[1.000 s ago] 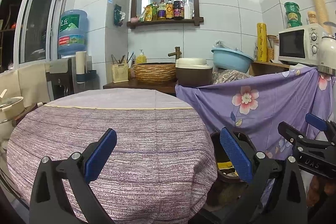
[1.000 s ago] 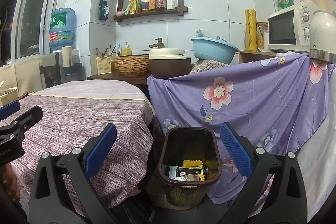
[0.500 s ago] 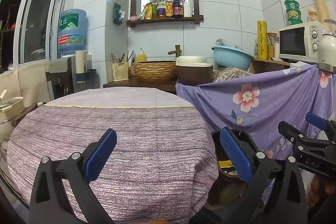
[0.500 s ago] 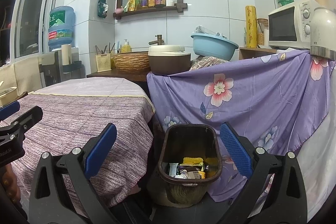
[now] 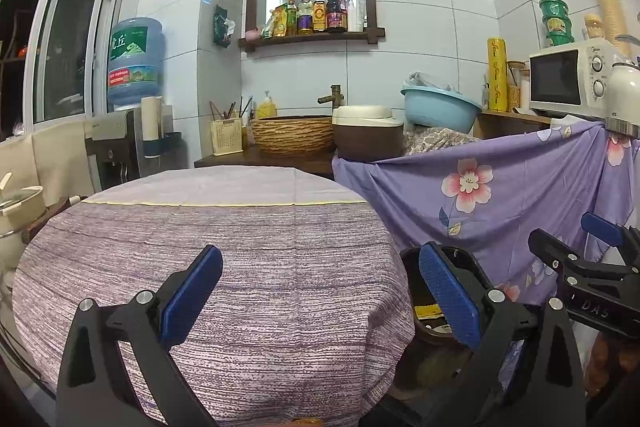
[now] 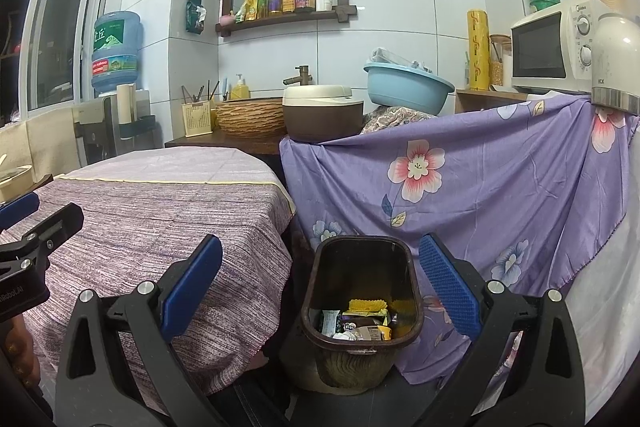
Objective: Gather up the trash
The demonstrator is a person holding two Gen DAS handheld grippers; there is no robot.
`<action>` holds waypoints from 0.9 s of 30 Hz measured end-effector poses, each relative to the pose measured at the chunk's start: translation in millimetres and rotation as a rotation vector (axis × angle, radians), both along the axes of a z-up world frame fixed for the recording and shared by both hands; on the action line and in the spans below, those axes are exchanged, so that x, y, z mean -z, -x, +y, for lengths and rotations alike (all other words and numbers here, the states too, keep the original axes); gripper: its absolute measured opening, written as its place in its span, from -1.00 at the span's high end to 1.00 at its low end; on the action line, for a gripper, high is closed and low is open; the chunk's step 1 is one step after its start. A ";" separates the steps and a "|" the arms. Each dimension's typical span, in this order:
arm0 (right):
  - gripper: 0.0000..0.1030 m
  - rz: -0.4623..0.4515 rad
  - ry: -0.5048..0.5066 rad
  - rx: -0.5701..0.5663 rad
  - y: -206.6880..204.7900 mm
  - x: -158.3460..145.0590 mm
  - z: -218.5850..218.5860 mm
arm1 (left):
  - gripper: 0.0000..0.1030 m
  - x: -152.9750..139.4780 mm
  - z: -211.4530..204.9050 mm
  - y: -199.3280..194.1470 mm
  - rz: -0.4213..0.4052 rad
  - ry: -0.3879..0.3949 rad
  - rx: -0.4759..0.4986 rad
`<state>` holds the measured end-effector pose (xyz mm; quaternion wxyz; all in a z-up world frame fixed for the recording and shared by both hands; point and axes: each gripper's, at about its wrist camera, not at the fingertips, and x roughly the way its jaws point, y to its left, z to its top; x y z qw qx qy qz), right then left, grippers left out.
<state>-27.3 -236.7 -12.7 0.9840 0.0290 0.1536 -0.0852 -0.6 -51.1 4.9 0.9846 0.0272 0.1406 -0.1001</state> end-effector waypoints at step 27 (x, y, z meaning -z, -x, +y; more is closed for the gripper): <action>-0.89 0.006 -0.001 -0.002 0.2 1.9 -0.2 | -0.90 0.6 -2.9 0.0 0.003 0.006 -0.002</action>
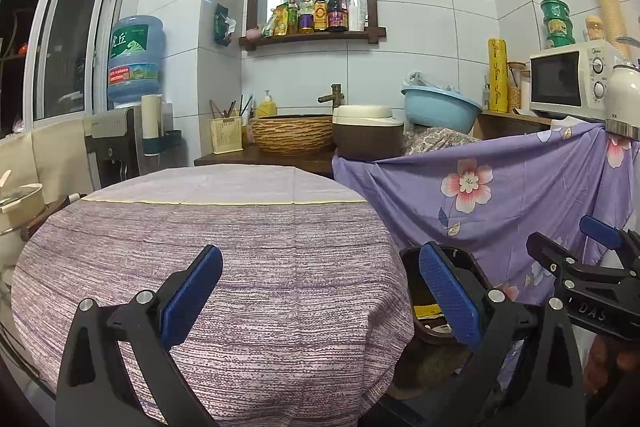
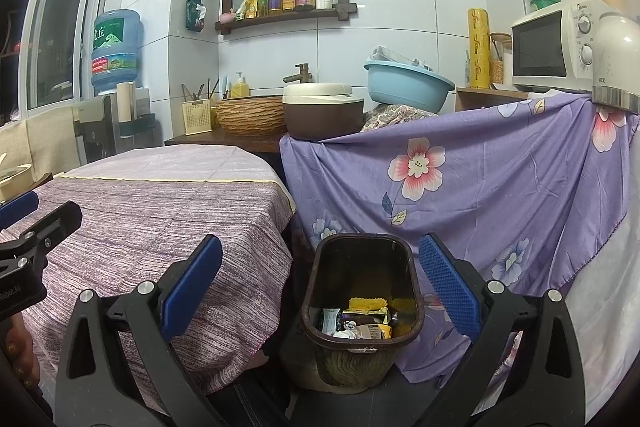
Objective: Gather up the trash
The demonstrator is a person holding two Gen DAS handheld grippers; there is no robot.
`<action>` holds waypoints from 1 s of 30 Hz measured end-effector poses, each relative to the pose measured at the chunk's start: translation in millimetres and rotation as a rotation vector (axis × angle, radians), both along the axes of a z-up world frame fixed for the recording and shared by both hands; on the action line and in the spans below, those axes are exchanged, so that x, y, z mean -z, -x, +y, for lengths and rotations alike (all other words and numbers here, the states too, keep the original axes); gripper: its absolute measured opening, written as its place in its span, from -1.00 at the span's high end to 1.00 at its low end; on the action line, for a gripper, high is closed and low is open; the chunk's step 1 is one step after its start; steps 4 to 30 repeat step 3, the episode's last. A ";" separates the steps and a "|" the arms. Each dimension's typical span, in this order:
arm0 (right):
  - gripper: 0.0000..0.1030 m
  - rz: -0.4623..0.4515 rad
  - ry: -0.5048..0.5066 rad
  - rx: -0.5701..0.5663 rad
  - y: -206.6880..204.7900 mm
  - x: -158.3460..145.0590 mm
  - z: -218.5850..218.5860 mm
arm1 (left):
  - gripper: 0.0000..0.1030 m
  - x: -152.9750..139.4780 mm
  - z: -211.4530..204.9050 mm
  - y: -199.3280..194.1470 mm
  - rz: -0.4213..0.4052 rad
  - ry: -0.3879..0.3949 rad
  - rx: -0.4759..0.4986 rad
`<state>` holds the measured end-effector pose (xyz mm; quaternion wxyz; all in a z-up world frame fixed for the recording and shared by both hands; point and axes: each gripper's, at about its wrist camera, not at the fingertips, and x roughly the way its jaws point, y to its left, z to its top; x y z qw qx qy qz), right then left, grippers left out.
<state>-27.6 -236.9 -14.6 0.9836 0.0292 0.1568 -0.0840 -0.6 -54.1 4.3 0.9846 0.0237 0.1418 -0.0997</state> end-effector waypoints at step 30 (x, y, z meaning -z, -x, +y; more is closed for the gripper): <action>-0.89 -0.001 0.001 0.002 -0.2 -0.3 -0.2 | -0.90 1.0 -2.0 1.2 -0.006 -0.005 0.005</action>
